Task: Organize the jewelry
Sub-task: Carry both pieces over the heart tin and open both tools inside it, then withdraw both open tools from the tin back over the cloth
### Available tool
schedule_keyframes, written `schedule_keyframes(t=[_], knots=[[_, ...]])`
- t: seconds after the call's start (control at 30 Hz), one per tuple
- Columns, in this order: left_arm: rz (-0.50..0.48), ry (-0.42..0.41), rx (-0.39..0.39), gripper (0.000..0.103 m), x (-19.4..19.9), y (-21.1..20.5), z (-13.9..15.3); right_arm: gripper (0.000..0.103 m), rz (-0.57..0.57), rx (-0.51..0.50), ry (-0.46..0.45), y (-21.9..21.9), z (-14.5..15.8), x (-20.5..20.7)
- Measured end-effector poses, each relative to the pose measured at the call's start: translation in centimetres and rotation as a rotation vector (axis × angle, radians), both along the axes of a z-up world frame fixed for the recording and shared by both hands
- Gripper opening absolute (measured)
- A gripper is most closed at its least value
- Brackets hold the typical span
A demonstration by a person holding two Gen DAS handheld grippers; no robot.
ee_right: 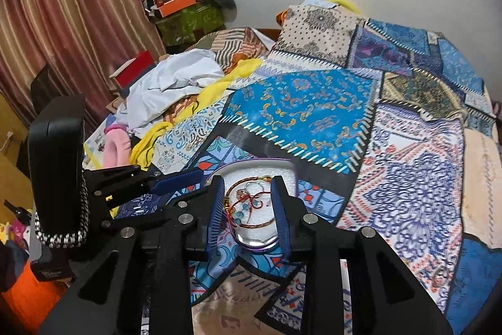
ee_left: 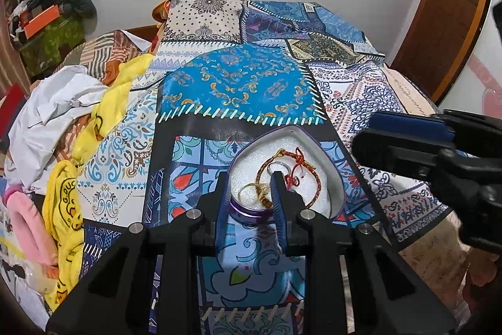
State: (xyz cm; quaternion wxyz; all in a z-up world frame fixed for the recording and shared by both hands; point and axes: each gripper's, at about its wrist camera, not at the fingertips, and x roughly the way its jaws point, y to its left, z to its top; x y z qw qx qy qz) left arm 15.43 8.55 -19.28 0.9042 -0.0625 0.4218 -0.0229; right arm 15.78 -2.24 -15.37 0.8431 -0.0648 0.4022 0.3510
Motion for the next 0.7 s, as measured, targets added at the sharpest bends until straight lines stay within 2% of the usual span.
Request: schedule_keyframes(t=[0.17, 0.37, 0.5, 0.57, 0.63, 0.7], knots=[[0.011, -0.005, -0.002, 0.025, -0.3, -0.1, 0.7, 0.028, -0.026, -0.039, -0.063, -1.2, 0.9, -0.9], [0.017, -0.049, 0.012, 0.025, -2.0, -1.1, 3.0, 0.028, -0.063, -0.056, -0.107, -3.1, 1.8, -1.6], [0.013, -0.085, 0.014, 0.036, -2.8, -2.2, 4.5, 0.028, -0.095, -0.063, -0.133, -4.9, 2.2, -2.0], [0.009, -0.099, 0.016, 0.037, -3.0, -3.0, 5.0, 0.031, -0.115, -0.067, -0.139, -5.8, 2.3, -2.1], [-0.001, -0.106, 0.01, 0.038, -3.0, -3.9, 5.4, 0.04, -0.143, -0.07, -0.154, -6.9, 2.5, -2.2], [-0.014, -0.111, 0.009, 0.04, -3.1, -4.7, 5.5, 0.041, -0.166, -0.071, -0.163, -8.1, 2.7, -2.2]])
